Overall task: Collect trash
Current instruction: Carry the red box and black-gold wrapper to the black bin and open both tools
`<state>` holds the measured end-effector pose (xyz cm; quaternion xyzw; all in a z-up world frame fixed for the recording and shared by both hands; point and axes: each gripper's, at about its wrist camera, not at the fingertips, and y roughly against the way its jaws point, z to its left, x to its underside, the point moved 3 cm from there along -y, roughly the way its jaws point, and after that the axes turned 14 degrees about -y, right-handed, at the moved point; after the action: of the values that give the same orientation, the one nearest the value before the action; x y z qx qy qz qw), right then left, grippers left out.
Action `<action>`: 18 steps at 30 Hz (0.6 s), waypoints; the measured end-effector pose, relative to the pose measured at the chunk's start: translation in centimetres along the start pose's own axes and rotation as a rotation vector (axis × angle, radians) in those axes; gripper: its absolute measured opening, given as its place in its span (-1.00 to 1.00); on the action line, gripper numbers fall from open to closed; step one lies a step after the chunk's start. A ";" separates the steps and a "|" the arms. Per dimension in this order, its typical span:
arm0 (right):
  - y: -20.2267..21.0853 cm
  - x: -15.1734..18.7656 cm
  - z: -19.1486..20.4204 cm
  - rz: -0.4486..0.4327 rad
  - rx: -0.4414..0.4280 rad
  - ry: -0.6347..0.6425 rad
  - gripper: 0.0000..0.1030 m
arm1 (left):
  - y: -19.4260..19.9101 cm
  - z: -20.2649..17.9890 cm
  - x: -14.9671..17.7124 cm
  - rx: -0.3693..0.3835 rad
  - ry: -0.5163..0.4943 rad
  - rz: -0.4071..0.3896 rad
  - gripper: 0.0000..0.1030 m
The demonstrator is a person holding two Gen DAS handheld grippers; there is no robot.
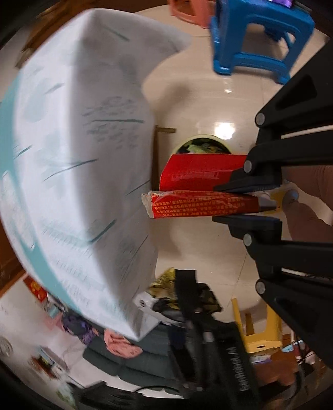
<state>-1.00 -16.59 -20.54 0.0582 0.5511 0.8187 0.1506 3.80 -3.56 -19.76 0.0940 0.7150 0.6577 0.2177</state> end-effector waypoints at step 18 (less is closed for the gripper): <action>-20.7 0.0 -8.7 0.066 0.031 -0.237 -0.64 | -22.6 1.5 2.6 0.065 0.051 0.071 0.22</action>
<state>0.53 -17.08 -42.89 0.1747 0.5398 0.8020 0.1868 5.64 -3.76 -42.49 0.1094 0.7374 0.6438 0.1727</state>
